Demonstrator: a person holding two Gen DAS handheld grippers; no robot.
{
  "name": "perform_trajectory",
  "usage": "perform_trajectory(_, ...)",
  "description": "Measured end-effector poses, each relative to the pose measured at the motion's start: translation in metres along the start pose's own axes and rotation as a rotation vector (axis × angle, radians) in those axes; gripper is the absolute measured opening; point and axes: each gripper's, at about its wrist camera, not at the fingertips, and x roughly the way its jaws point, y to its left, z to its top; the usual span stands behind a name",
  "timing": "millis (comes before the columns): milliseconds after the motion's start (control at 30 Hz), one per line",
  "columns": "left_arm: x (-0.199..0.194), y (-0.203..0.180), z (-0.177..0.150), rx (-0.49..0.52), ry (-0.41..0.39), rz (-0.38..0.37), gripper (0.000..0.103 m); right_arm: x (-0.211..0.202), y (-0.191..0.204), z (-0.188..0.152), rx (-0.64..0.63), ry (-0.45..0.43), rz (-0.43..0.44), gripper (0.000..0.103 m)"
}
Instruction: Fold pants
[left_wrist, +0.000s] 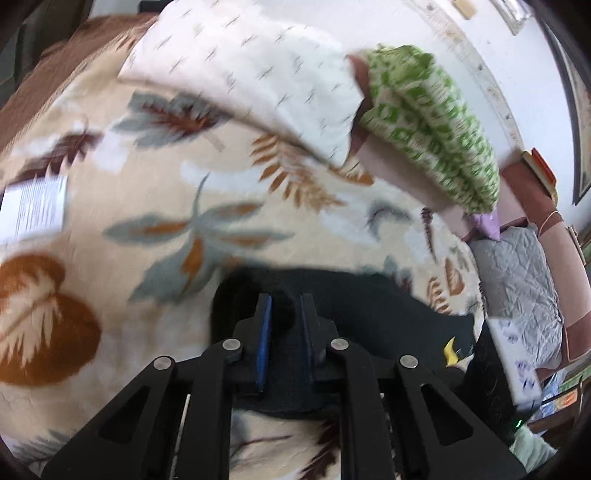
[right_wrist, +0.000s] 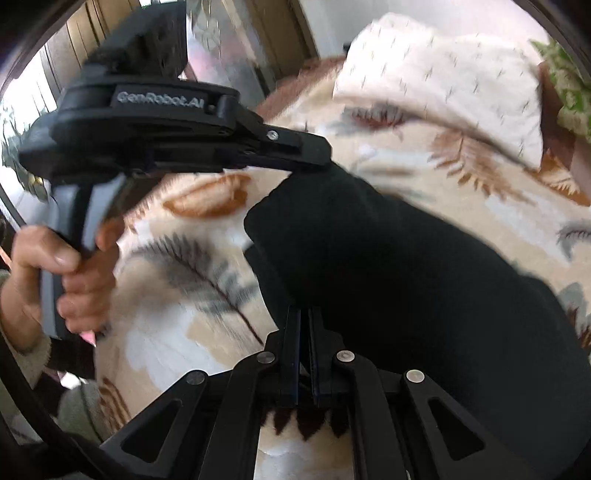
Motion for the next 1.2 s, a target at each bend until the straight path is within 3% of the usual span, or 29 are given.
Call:
perform_trajectory(67,-0.009,0.016,-0.013,-0.048,-0.016,-0.035,0.013,0.003,-0.001,-0.005,0.002,0.014,0.014,0.009)
perform_trajectory(133,-0.025,0.029,-0.024,-0.099,-0.051,-0.063,0.013,-0.001,-0.002,-0.007,0.015,0.004,0.037,0.017)
perform_trajectory(200,-0.039,0.037,-0.033,-0.129,-0.075,-0.094,0.013,-0.008,0.0,-0.005,0.01,-0.018,0.058,0.034)
perform_trajectory(267,-0.044,0.037,-0.04,-0.141,-0.071,-0.116,0.013,-0.016,0.005,-0.004,-0.029,-0.031,0.039,0.036)
perform_trajectory(400,-0.034,0.01,-0.051,0.019,-0.013,-0.076,0.013,-0.021,0.008,-0.007,-0.066,-0.024,0.011,0.036)
perform_trajectory(533,-0.029,-0.011,-0.054,0.238,-0.013,-0.006,0.013,-0.02,0.001,-0.012,-0.068,0.001,-0.012,0.036)
perform_trajectory(667,-0.03,-0.016,-0.056,0.403,-0.01,0.026,0.013,-0.023,-0.005,-0.018,-0.077,0.02,-0.016,0.038)
perform_trajectory(733,-0.027,-0.019,-0.058,0.484,0.008,0.081,0.013,-0.023,-0.008,-0.02,-0.077,0.028,-0.013,0.038)
perform_trajectory(867,-0.025,-0.023,-0.06,0.572,0.032,0.108,0.016,-0.023,-0.01,-0.022,-0.076,0.029,-0.009,0.04)
perform_trajectory(967,-0.024,-0.029,-0.062,0.603,0.019,0.089,0.027,-0.022,-0.009,-0.022,-0.083,0.027,-0.009,0.042)
perform_trajectory(1033,-0.02,-0.032,-0.06,0.611,0.006,0.088,0.043,-0.019,-0.008,-0.02,-0.084,0.03,-0.012,0.043)
perform_trajectory(1200,-0.008,-0.032,-0.055,0.606,0.032,0.078,0.044,-0.016,-0.006,-0.018,-0.09,0.038,-0.028,0.042)
